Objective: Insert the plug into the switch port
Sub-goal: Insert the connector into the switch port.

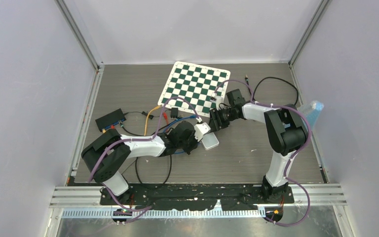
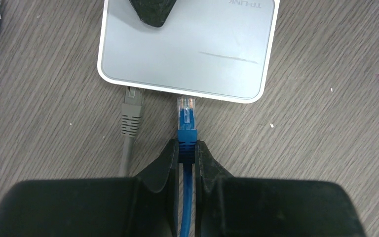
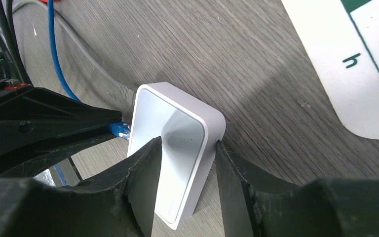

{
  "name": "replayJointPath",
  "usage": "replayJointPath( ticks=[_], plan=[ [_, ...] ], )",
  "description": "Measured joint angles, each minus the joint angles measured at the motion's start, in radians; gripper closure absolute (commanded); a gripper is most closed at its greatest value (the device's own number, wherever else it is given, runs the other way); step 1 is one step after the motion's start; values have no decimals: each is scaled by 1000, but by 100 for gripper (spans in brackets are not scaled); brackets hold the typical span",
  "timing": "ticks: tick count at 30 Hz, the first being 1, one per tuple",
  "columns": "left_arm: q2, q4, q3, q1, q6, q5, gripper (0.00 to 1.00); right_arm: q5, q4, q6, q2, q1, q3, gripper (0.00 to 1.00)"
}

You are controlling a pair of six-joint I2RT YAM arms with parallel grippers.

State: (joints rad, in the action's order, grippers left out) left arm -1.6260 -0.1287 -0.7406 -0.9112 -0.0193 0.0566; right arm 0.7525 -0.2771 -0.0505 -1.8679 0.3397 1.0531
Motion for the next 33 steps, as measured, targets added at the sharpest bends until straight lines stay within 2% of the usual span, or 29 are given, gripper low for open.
replayJointPath(
  ticks=[12, 18, 25, 33],
  plan=[
    [-15, 6, -11, 0, -6, 8, 100, 10, -12, -53, -10, 36, 15, 49],
    [-15, 6, -11, 0, 18, 16, 100, 5, -6, -19, -20, 43, 24, 49],
    [-15, 7, -10, 0, 50, 15, 100, -22, 111, 133, 14, 42, -52, 52],
    [-14, 6, -8, 0, 79, 14, 100, -64, 403, 340, 112, 34, -263, 51]
  ],
)
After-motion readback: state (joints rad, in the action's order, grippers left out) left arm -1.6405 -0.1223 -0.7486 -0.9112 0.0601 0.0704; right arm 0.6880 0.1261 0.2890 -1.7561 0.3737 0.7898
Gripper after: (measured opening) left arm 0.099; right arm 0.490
